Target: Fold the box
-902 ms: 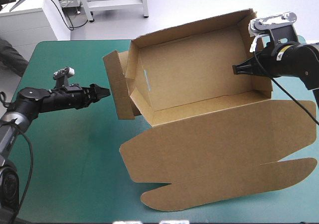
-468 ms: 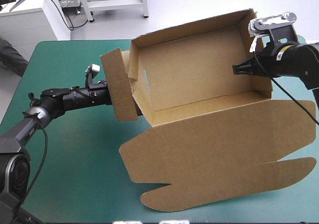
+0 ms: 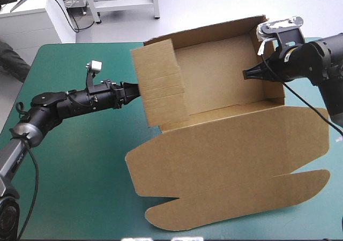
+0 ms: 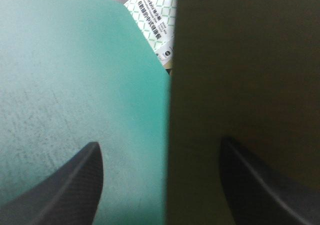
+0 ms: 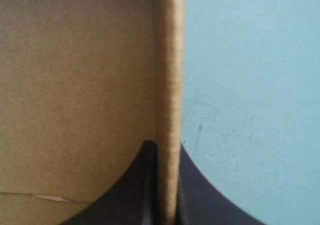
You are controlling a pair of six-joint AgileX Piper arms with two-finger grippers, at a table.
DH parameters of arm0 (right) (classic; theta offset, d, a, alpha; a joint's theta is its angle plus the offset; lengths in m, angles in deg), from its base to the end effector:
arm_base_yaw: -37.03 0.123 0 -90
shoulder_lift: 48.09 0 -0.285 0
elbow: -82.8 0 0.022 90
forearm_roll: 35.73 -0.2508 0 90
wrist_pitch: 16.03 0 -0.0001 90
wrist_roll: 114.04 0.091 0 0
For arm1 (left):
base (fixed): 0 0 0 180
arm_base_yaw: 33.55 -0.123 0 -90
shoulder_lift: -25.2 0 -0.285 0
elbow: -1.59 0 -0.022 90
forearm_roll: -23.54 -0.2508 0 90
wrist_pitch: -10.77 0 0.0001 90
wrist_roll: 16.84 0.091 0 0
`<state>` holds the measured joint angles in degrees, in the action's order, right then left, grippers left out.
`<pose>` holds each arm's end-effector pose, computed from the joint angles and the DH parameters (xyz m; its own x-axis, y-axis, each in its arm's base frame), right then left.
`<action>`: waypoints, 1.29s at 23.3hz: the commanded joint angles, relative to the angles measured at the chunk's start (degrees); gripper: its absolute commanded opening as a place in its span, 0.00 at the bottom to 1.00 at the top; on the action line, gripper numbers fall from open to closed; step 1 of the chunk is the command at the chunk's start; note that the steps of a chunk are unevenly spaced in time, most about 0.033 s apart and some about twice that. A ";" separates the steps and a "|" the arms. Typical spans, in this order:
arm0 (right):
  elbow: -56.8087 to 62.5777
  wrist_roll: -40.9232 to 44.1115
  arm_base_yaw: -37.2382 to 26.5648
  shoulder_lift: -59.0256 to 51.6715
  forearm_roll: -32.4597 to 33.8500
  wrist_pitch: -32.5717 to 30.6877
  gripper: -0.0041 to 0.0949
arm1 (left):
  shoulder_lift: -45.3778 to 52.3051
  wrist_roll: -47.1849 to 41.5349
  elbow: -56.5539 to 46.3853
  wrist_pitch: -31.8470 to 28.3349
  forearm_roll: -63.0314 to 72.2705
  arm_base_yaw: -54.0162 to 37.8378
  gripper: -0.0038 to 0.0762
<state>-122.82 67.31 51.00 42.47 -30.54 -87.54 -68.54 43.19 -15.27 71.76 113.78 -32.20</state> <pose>0.2766 0.0608 0.4684 -0.7015 -0.1799 -0.6895 -0.1868 0.9802 -0.0657 0.3005 -0.0867 0.3246 -0.7190 -0.2290 -0.6562 0.5425 0.4054 -0.7358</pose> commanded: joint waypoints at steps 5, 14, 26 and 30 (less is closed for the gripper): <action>-1.45 0.02 -0.25 0.02 -0.11 0.09 0.02 | 6.12 -0.26 1.50 6.85 8.17 0.33 0.64; -1.45 1.25 -0.11 0.41 -0.82 1.26 0.02 | 6.96 -11.28 5.67 2.92 -4.75 1.60 0.64; -1.45 3.12 2.80 0.67 -5.19 4.06 0.03 | 6.96 -47.20 20.46 -14.87 -46.92 19.08 0.61; -1.45 4.51 5.44 2.08 -4.75 4.50 0.03 | 6.96 -53.94 21.96 -14.74 -56.22 20.46 0.56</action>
<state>-122.82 70.70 54.51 45.41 -32.09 -87.09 -63.68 -5.93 4.02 59.27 60.10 -13.05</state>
